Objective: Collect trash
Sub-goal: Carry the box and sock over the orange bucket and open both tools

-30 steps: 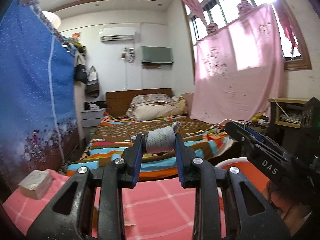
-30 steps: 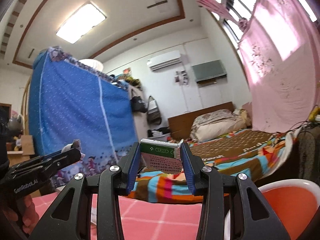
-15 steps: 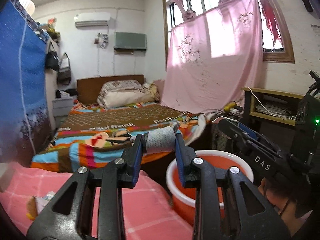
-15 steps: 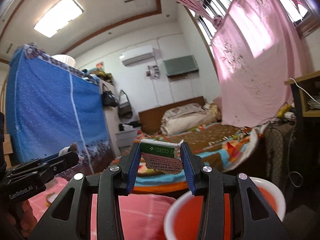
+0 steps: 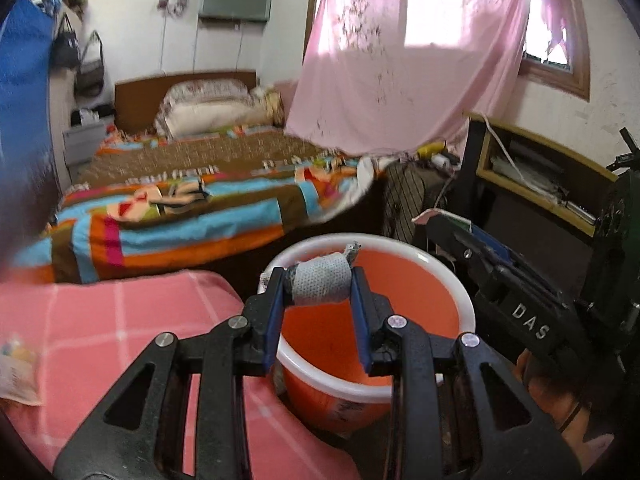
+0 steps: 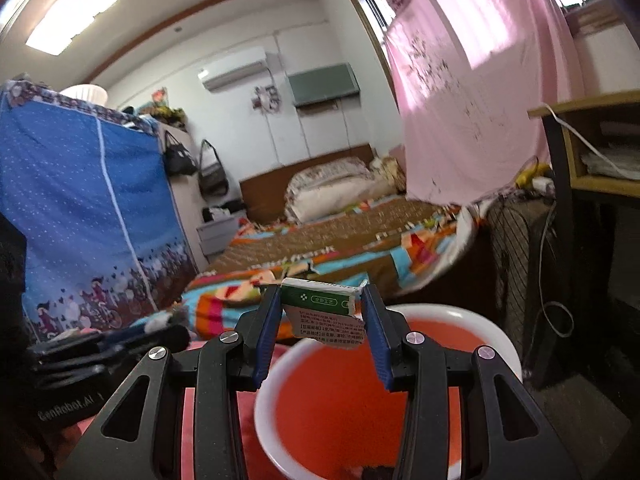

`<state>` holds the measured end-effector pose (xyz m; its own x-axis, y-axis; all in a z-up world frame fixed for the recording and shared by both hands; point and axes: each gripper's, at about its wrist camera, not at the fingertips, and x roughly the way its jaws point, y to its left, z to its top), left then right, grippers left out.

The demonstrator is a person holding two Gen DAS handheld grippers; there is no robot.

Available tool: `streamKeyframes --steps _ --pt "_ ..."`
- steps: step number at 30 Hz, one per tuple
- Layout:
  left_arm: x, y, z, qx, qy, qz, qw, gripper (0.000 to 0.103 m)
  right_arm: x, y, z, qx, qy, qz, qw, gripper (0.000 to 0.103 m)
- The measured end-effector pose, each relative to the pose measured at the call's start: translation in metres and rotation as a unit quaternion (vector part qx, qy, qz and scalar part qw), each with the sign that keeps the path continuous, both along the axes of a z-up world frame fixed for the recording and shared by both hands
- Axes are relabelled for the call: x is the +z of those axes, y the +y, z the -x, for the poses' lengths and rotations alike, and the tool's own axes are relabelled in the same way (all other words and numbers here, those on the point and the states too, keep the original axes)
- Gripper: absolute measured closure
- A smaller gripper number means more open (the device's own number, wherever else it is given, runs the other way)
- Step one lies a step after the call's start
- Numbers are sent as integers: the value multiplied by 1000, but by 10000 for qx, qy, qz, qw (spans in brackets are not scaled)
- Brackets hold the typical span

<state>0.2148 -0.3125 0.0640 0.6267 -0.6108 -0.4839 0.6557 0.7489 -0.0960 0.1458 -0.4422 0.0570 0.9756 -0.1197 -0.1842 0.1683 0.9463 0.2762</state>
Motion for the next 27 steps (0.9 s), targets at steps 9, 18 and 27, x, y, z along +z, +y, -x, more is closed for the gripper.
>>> streamKeyframes --steps 9,18,27 --pt "-22 -22 -14 -71 755 -107 9971 65 -13 -21 -8 -102 514 -358 9980 64" --pt "-26 -25 -18 -38 1039 -92 9945 56 -22 -30 -13 -193 857 -545 9946 62" --pt "-24 -13 -22 164 1069 49 9941 49 -25 -33 -16 -279 1006 -632 9925 53"
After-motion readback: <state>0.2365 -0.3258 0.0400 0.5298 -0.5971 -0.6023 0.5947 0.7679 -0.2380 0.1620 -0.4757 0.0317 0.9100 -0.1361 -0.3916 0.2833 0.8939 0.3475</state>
